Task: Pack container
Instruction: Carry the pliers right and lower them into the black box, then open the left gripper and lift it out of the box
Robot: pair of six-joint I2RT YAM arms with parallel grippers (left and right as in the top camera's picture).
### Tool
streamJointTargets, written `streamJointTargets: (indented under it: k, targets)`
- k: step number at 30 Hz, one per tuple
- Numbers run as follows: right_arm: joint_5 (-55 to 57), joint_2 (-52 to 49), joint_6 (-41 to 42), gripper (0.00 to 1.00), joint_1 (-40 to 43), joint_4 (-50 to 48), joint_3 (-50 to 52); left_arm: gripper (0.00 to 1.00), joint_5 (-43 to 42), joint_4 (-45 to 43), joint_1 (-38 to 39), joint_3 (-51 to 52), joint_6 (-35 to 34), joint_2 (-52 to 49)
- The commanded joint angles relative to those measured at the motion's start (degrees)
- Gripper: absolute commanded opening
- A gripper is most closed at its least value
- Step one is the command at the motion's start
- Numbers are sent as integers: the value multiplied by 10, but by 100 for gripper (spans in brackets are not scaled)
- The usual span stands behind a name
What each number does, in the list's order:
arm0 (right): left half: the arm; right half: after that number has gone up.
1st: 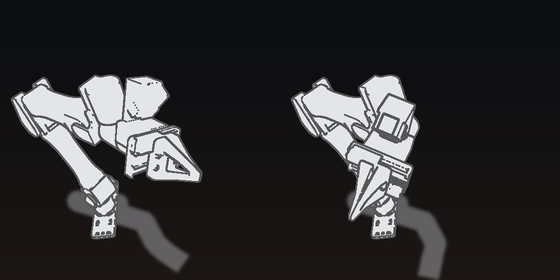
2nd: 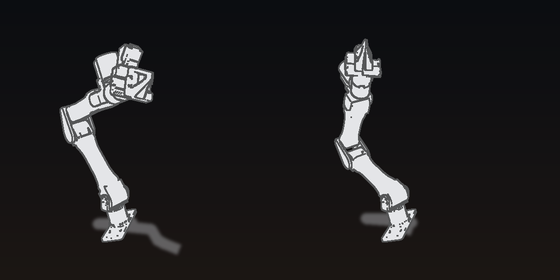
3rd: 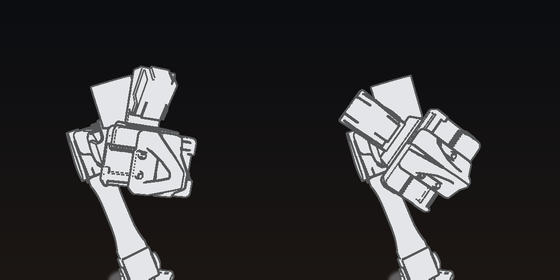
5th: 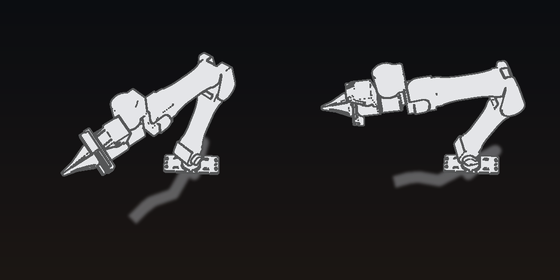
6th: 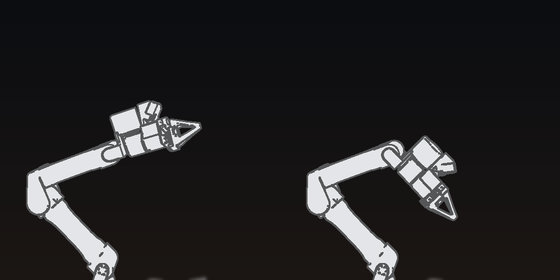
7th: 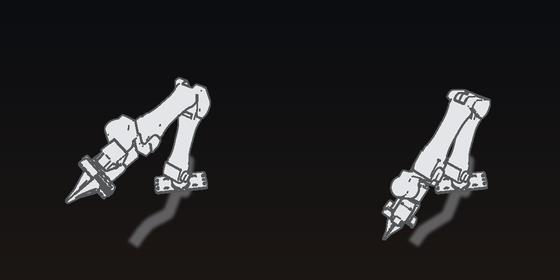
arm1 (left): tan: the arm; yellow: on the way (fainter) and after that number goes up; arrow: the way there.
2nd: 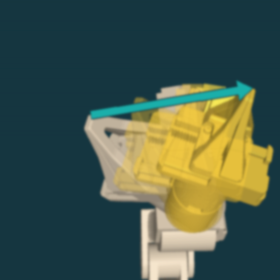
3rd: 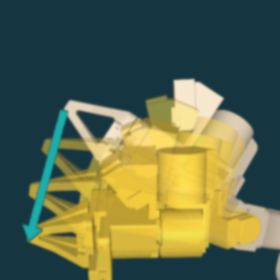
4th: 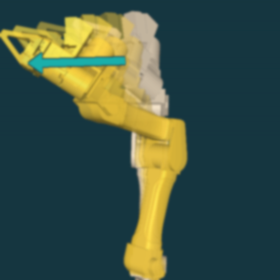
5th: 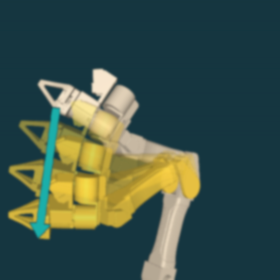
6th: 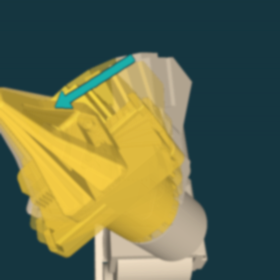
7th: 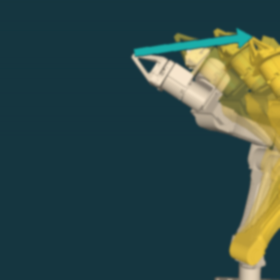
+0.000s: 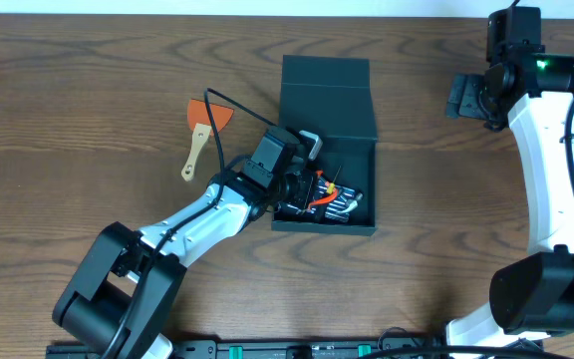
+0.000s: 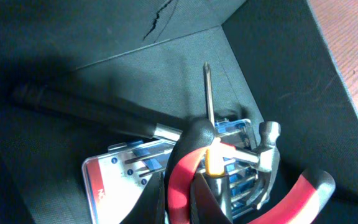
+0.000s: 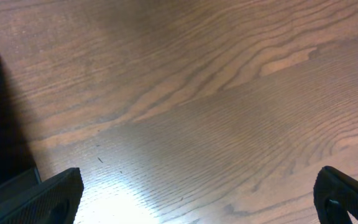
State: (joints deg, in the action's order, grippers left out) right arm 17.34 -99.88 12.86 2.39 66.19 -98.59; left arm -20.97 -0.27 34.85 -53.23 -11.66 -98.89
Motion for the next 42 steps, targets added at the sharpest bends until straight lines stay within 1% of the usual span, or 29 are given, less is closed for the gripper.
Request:
streamJointTargets:
  k: [1, 11, 12, 15, 17, 19, 23, 27, 30, 34, 36, 39, 42]
  targets:
    - [2, 2, 8, 99, 1, 0, -11, 6, 12, -2, 1, -12, 12, -1]
    - [2, 2, 8, 99, 1, 0, -11, 7, 37, -2, 1, -12, 12, -1]
    - [2, 2, 8, 99, 1, 0, -11, 8, 37, -2, 1, -12, 11, -1]
    - [2, 2, 8, 99, 1, 0, -11, 17, 37, -3, 3, -12, 11, -1]
    - [2, 2, 8, 99, 1, 0, -11, 17, 37, -3, 3, -12, 11, -1]
    - [2, 2, 8, 99, 1, 0, -11, 24, 37, -3, 3, -12, 11, -1]
    - [2, 2, 8, 99, 1, 0, -11, 29, 37, -3, 3, -12, 12, -1]
    - [2, 2, 8, 99, 1, 0, -11, 36, 18, -31, 3, -12, 11, 3]
    - [2, 2, 8, 99, 1, 0, -11, 38, -9, -53, 3, -20, 7, 19]
    - [2, 2, 8, 99, 1, 0, -11, 39, -9, -51, 3, -39, 5, 54]
    - [2, 2, 8, 99, 1, 0, -11, 44, -8, -52, 2, -46, 5, 76]
    - [2, 2, 8, 99, 1, 0, -11, 45, 2, -50, -5, -50, 5, 107]
    - [2, 2, 8, 99, 1, 0, -11, 46, 48, -21, -17, -51, 5, 139]
